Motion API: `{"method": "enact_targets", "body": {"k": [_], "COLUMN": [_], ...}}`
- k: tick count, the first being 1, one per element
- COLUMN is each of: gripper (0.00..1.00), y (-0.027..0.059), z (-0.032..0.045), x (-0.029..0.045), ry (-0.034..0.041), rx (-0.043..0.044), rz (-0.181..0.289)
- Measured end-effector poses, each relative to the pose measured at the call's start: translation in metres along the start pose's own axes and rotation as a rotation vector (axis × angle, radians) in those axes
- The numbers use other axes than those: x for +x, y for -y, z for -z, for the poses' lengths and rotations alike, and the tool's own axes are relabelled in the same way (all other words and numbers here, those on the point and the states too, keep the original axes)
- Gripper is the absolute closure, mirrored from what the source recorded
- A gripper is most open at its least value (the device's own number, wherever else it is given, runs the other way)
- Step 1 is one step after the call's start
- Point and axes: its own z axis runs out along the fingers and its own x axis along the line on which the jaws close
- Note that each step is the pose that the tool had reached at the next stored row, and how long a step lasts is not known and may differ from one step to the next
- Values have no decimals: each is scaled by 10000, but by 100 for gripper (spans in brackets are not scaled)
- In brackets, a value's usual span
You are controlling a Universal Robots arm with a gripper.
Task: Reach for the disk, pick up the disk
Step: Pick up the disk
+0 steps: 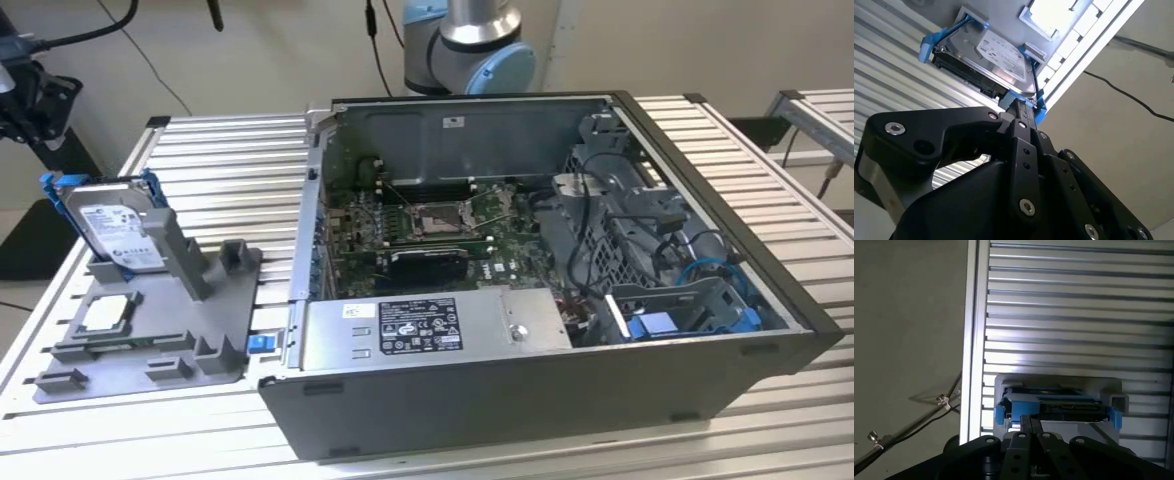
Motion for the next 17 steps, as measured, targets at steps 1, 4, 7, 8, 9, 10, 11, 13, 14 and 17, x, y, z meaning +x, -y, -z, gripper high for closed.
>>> {"method": "enact_targets", "body": {"k": [1, 4, 7, 8, 9, 10, 11, 13, 14, 17], "gripper": [100, 100, 100, 100, 100, 100, 100, 100, 100, 100], "y": [0, 0, 0, 0, 0, 0, 0, 0, 0, 0], "z": [0, 0, 0, 0, 0, 0, 0, 0, 0, 0], "x": [0, 0, 0, 0, 0, 0, 0, 0, 0, 0], "ry": [-6, -26, -46, -54, -61, -68, -75, -89, -95, -117], "rx": [0, 0, 1, 1, 1, 1, 1, 1, 1, 1], "rz": [147, 673, 1212, 1403, 1577, 1757, 1952, 2318, 2492, 3042]}}
